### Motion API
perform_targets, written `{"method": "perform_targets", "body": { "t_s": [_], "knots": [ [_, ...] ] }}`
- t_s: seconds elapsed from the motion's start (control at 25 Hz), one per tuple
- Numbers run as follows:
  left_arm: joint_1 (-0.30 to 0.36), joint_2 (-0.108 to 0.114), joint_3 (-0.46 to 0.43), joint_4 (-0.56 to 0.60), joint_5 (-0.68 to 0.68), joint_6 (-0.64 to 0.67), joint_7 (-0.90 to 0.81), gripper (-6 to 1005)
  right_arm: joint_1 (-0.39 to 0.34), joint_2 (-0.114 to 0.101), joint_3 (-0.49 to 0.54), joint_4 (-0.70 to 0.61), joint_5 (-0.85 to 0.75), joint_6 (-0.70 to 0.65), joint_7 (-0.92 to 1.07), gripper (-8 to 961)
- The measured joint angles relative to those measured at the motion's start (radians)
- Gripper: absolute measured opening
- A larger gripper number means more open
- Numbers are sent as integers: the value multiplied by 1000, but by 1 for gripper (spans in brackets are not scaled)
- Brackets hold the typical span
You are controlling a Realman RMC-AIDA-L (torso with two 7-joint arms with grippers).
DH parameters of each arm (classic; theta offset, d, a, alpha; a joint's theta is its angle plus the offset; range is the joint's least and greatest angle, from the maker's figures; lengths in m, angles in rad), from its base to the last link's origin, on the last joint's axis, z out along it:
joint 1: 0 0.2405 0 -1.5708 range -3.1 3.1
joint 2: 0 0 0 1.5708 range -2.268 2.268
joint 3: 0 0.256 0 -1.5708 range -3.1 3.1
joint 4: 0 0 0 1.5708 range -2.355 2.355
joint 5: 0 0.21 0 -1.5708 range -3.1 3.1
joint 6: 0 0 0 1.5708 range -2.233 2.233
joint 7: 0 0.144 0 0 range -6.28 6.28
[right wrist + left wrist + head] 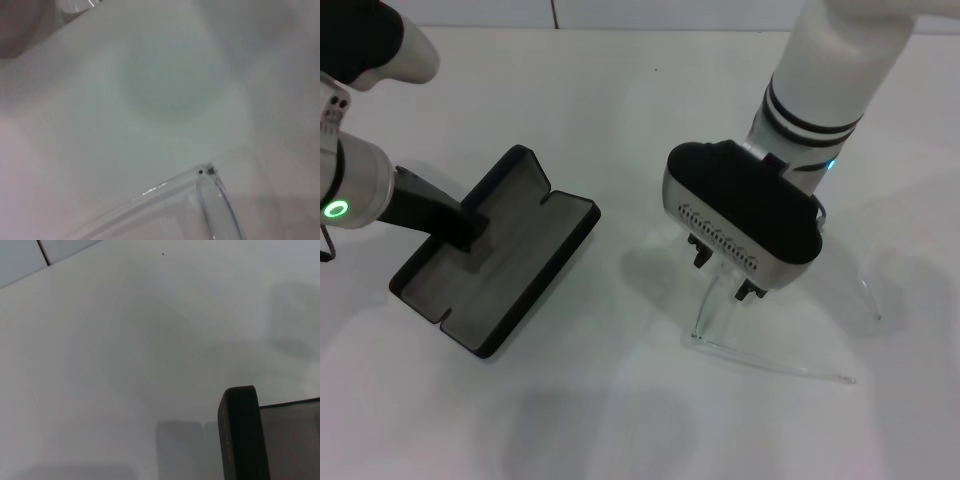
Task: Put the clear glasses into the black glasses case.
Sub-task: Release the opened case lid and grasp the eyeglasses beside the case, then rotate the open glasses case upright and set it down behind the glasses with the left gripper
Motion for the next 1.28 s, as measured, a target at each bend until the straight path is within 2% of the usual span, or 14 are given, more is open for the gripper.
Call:
{"method": "perform_targets", "body": {
  "t_s": [0.24, 0.44, 0.68, 0.88, 1.0, 1.08, 1.16, 1.28],
  "knots": [
    [5, -1, 7, -4, 0, -10, 0, 54, 2, 0, -38, -9, 34, 17, 0, 544],
    [9, -1, 8, -6, 0, -11, 0, 55, -9, 0, -48, -17, 45, 16, 10, 396],
    [15, -1, 10, -6, 0, -12, 3, 56, -28, 0, -49, -17, 30, 10, 30, 174],
    [16, -3, 14, -5, 0, -12, 9, 58, -48, 0, -41, -35, 8, 4, 58, 119],
    [17, -1, 24, -1, 0, -12, 13, 58, -70, 0, -21, -63, -21, -10, 82, 119],
    [17, 0, 27, 0, 0, -12, 30, 59, -161, -1, 111, -175, -128, -81, 112, 119],
    [11, -1, 36, 1, 1, -12, 59, 59, -222, -2, 220, -248, -173, -134, 114, 120],
    [-10, 0, 80, 13, 13, -12, 112, 60, -323, -6, 439, -366, -216, -244, 114, 120]
  ]
}}
